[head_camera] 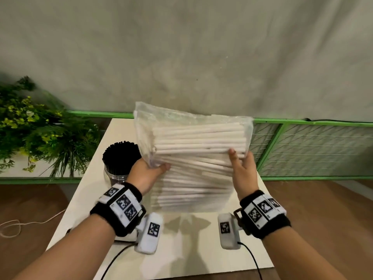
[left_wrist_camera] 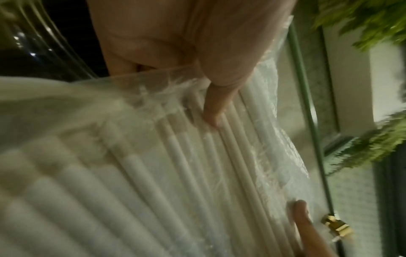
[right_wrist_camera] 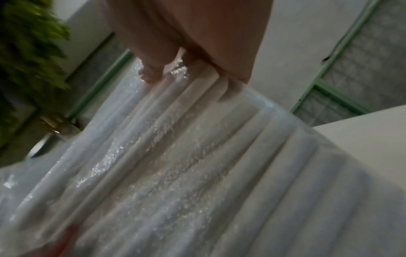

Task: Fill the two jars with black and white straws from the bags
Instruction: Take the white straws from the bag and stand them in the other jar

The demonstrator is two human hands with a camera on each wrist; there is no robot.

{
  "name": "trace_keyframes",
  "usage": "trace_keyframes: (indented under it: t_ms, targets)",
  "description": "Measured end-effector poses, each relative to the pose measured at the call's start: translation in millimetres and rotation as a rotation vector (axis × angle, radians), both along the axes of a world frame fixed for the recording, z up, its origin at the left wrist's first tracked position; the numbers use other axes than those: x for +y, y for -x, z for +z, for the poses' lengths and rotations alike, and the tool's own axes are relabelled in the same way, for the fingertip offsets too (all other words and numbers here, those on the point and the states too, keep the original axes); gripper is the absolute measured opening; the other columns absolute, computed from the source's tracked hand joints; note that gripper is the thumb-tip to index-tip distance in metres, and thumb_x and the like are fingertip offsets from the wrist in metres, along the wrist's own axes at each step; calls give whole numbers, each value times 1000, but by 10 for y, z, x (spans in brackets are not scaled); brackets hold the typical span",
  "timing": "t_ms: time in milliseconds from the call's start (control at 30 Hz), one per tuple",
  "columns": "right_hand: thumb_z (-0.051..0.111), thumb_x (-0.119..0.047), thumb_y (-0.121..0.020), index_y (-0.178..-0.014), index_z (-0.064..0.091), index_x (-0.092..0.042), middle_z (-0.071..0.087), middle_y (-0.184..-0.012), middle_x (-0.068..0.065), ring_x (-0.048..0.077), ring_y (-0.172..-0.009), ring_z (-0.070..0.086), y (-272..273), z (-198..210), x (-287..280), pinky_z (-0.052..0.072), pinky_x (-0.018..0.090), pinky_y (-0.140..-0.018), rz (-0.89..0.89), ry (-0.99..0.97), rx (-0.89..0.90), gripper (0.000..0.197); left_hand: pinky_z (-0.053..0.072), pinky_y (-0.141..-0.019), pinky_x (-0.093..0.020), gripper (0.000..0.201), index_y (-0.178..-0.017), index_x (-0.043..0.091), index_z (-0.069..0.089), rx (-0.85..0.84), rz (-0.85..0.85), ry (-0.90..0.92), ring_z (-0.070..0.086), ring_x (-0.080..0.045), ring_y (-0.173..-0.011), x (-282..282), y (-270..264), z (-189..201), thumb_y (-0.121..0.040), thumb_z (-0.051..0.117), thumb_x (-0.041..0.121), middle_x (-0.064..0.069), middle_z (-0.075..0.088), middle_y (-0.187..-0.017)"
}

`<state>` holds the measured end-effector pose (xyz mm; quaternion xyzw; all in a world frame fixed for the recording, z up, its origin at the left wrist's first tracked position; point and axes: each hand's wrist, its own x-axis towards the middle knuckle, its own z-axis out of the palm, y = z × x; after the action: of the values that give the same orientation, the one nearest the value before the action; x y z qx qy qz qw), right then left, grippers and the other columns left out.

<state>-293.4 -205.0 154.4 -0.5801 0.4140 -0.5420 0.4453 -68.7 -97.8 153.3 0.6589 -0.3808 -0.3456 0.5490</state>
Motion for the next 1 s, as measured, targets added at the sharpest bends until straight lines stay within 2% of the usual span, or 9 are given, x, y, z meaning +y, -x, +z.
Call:
trace_keyframes:
  t_ms: [100, 267, 367, 500, 567, 667, 800, 900, 1000]
  targets:
    - [60, -44, -87, -109, 53, -18, 64, -109, 1, 14, -104, 61, 75, 33, 3, 49, 31, -93, 6, 75, -66, 34, 53, -85, -36, 37, -96, 5, 72, 36, -25, 49, 70, -20, -91, 60, -5, -28, -71, 79, 32, -8, 74, -94]
    - [55, -41, -89, -96, 52, -24, 60, -92, -4, 9, -81, 57, 105, -35, 87, 47, 33, -75, -7, 34, -2, 19, 50, -96, -38, 24, -97, 8, 70, 113, -36, 43, 67, -18, -96, 95, 33, -122, -77, 77, 17, -8, 72, -101]
    - [52, -39, -89, -105, 52, -21, 61, -102, -1, 11, -92, 58, 147, 81, 89, 50, 26, -81, 13, 86, -73, 24, 49, -84, -14, 15, -96, 20, 67, 60, -57, 96, 65, 5, -88, 110, 57, -63, -82, 70, 14, 10, 69, -96]
    - [52, -49, -87, -113, 55, -19, 65, -109, 3, 19, -102, 62, 116, 18, 67, 49, 48, -95, -7, 19, 19, 39, 50, -82, -22, 19, -102, 11, 66, 25, -74, 101, 65, -15, -97, 90, 70, -61, -84, 67, 5, -3, 69, -102]
    - [51, -49, -89, -114, 54, -18, 64, -107, 1, 15, -100, 61, 114, 59, 78, 50, 43, -94, -25, 47, -1, 40, 51, -79, -18, 17, -100, 10, 68, 28, -51, 137, 67, -12, -95, 86, 81, -35, -84, 66, 5, -5, 71, -102]
    - [48, -40, -94, -116, 52, -11, 62, -103, -3, 11, -98, 59, 140, 94, 44, 49, 29, -87, -8, 56, -68, 36, 49, -80, -10, 21, -98, 24, 69, 57, -100, 210, 65, 0, -95, 103, 111, -3, -85, 66, 7, 11, 70, -101]
    - [47, -50, -91, -108, 54, -20, 61, -98, 2, 20, -97, 59, 118, -77, 57, 48, 38, -89, -12, 8, 50, 35, 46, -72, -4, 26, -109, 13, 64, 62, -99, 195, 64, 10, -87, 105, 146, -91, -86, 62, 1, 18, 67, -96]
    - [49, -50, -90, -107, 54, -24, 60, -100, -3, 11, -95, 58, 153, -78, 62, 47, 30, -88, -29, 63, -20, 31, 49, -81, -12, 21, -98, 23, 68, 69, -95, 201, 65, 1, -95, 101, 115, -141, -81, 70, 11, 16, 71, -95]
    - [50, -51, -89, -111, 54, -16, 60, -95, -4, 12, -90, 58, 138, -159, 33, 45, 31, -84, -22, -13, 16, 42, 52, -79, -18, 10, -90, 17, 71, 5, -69, 111, 67, -6, -87, 100, 58, -208, -80, 73, 16, 9, 73, -87]
